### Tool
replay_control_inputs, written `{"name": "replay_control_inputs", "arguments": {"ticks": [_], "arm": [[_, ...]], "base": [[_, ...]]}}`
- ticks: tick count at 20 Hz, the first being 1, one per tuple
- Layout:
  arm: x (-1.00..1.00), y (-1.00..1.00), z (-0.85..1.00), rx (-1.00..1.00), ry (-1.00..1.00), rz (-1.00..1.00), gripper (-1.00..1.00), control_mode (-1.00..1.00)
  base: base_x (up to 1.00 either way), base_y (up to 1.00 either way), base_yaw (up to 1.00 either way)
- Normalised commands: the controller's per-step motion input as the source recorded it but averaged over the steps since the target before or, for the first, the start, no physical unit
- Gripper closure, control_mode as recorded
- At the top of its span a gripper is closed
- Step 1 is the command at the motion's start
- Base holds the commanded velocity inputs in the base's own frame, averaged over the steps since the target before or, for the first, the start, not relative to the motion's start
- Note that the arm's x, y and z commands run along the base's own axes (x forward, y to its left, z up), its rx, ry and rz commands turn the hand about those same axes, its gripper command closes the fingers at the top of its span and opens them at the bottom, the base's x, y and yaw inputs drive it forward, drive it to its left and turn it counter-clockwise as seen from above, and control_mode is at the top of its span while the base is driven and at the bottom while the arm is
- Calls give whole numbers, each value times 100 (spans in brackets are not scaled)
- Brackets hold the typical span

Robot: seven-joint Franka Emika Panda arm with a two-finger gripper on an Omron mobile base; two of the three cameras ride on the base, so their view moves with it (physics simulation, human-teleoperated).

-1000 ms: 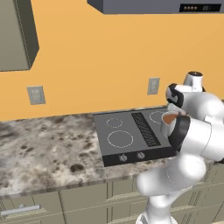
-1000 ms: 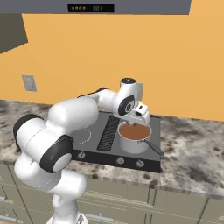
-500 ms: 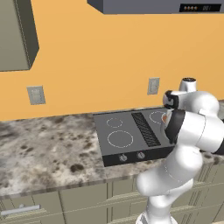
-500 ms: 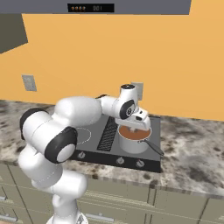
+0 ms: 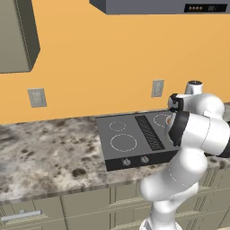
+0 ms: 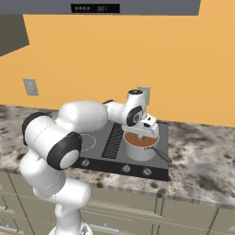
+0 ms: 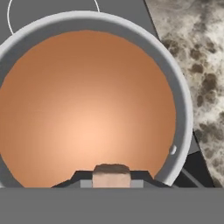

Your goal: Pick up the sugar cube(s) and place them in the saucepan with hot chocolate.

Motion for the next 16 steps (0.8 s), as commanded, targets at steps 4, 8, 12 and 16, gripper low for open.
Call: {"name": "replay_control_inputs", "arguments": {"ticks": [4,8,12,16], "arm": [[0,0,0,0,0,0,-100,-100],[0,0,0,0,-4,0,-100,-100],[0,1,7,0,-4,0,-100,-100],[-11,25,59,0,-5,0,-100,-100]], "base": [[0,0,0],[0,0,0],[0,0,0],[0,0,0]]}}
